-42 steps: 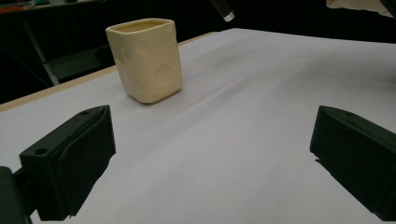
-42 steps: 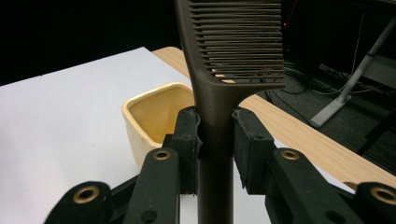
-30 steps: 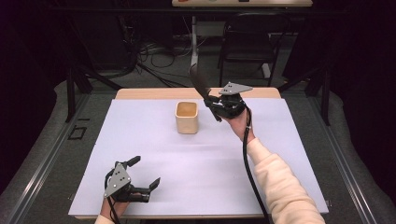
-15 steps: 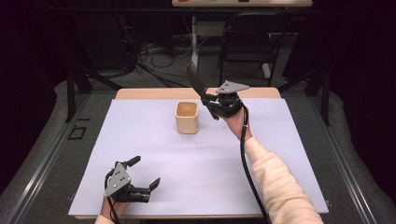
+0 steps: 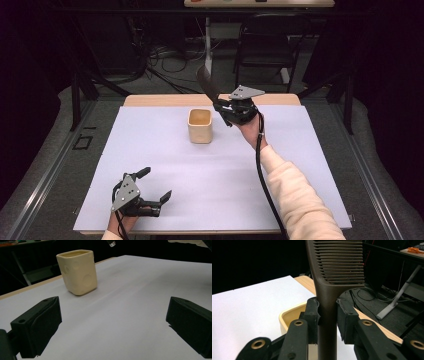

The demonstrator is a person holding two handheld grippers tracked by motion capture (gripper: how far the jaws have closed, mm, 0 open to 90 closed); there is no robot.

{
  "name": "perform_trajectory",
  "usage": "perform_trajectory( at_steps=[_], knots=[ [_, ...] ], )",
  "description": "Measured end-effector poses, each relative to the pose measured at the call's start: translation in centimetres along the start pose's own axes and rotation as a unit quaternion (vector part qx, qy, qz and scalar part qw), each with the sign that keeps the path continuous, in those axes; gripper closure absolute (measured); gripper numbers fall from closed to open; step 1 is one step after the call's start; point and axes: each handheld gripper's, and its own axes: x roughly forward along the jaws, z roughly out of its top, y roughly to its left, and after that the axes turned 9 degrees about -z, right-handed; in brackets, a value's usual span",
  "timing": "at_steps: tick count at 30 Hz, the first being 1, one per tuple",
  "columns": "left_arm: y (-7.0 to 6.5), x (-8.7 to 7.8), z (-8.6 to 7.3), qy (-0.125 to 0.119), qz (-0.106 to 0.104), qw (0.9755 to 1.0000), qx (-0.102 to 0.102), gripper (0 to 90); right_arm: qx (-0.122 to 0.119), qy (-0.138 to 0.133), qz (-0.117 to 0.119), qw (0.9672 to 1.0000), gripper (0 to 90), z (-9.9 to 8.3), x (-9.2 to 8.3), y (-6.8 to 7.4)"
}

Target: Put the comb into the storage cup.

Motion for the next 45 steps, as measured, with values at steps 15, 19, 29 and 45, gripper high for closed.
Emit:
perform_trajectory(
  at_steps=[15,19,29,45],
  knots=[
    [0.0,0.0,0.0,0.0,-0.001,1.0,0.0,0.2,-0.003,-0.013,-0.002,0.9999,72.0,0.2,0.8,0.5],
    [0.0,0.0,0.0,0.0,-0.001,1.0,0.0,0.2,-0.002,-0.018,0.0,0.9998,72.0,0.3,1.0,0.7],
    [0.0,0.0,0.0,-0.002,-0.002,1.0,-0.001,0.2,-0.005,-0.032,0.001,0.9995,72.0,0.6,1.5,1.2],
    [0.1,0.0,0.0,-0.003,-0.001,1.0,-0.001,0.2,-0.006,-0.056,0.003,0.9984,72.0,1.4,2.3,1.6]
  ],
)
